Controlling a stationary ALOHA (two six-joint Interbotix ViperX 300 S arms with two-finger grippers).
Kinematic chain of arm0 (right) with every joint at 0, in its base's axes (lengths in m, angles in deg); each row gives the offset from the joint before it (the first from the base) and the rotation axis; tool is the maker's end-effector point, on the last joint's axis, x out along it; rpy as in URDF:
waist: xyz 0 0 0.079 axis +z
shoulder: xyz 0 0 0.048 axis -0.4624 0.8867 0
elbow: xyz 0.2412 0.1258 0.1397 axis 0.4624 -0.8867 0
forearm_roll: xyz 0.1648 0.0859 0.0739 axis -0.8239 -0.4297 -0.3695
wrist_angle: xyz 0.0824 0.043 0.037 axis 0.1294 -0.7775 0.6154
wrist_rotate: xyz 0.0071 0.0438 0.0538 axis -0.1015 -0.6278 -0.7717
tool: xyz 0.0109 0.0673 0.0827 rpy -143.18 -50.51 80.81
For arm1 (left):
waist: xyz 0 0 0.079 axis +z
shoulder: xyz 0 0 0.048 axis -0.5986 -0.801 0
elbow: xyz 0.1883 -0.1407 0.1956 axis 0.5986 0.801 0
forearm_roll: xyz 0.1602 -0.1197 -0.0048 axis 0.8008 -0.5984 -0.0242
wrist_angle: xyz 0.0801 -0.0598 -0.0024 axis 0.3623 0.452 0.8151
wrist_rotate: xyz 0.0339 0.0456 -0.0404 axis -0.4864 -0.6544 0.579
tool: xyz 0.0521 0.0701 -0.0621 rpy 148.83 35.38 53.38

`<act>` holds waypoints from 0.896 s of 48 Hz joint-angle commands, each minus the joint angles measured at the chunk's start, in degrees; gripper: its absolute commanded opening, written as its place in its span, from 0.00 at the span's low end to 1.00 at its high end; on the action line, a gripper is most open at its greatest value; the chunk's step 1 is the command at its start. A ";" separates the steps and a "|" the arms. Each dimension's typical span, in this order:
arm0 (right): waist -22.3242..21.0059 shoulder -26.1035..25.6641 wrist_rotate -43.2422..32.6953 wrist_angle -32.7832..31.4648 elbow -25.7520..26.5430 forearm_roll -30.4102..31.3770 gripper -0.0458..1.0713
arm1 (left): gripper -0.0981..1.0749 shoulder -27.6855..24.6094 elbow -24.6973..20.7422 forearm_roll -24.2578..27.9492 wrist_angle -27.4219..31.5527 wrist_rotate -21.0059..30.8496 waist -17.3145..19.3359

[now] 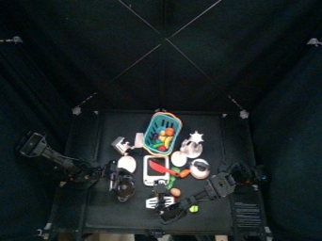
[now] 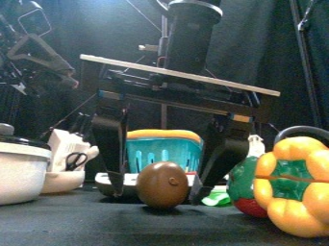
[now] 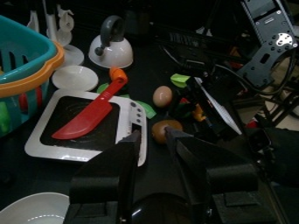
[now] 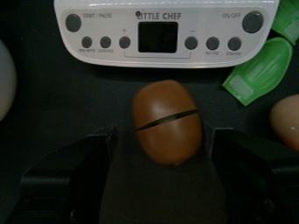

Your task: Place kiwi in front of stove

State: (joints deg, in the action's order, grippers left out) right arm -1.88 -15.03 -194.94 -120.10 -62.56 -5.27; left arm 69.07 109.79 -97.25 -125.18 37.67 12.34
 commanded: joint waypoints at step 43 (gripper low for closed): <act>0.26 -2.72 0.26 0.79 3.60 -1.14 0.95 | 0.70 0.09 -1.41 0.18 -0.35 0.00 -0.09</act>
State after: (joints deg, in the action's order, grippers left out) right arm -1.70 -15.03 -194.50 -119.40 -60.10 -6.41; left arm 69.16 109.79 -97.16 -125.18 37.67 12.25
